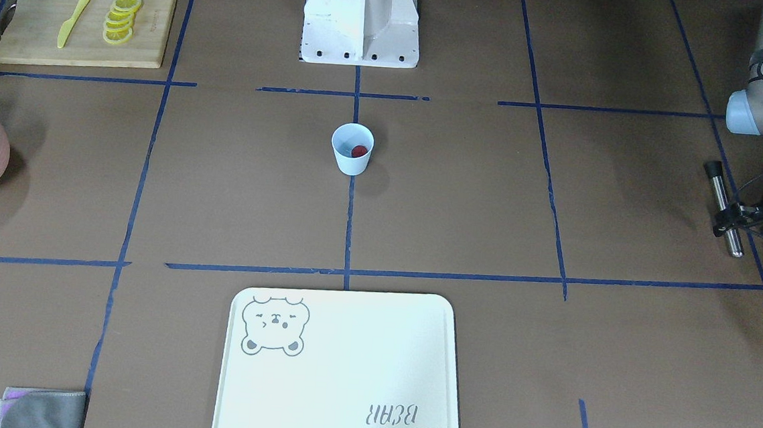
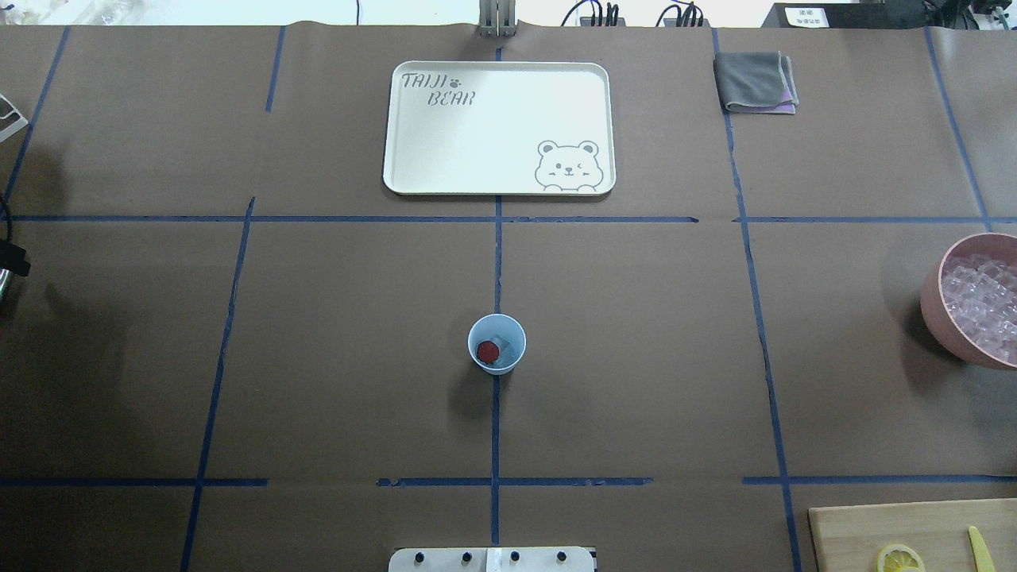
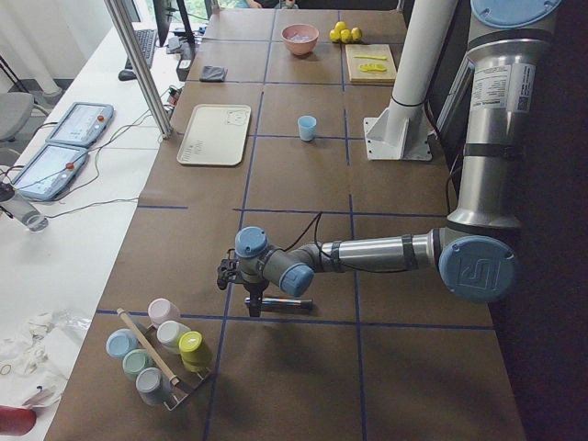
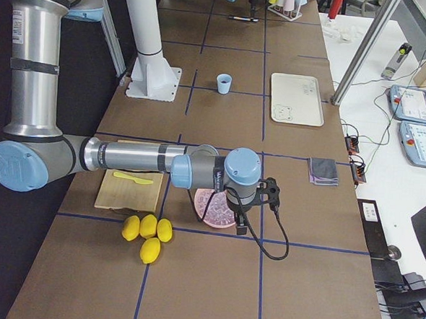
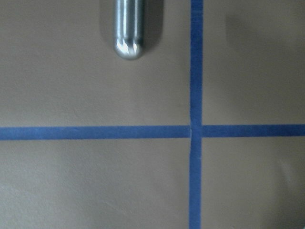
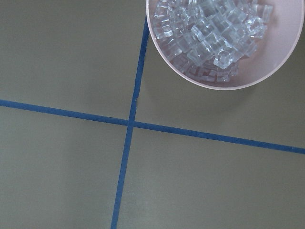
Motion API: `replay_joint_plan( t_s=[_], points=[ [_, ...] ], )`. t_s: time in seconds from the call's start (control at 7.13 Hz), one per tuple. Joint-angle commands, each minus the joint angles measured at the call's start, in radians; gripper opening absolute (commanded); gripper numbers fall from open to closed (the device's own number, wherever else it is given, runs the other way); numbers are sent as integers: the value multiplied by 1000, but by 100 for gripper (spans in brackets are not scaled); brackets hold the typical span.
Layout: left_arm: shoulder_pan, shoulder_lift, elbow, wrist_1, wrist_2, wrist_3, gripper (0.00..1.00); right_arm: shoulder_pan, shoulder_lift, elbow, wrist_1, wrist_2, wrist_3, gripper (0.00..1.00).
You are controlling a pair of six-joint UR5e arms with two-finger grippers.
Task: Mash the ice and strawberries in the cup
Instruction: 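Lower the left gripper over the steel pestle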
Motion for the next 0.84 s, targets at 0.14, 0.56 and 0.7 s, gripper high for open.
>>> replay_joint_plan(
  t_s=[0.14,0.56,0.7],
  points=[
    [5,1,13,-24,-14,1,97,-1,1,3,0,0,1,99],
    [5,1,29,-47,-14,1,67,-1,1,1,0,0,1,99],
    [5,1,30,-47,-14,0,52,-1,1,-1,0,0,0,99]
  ],
)
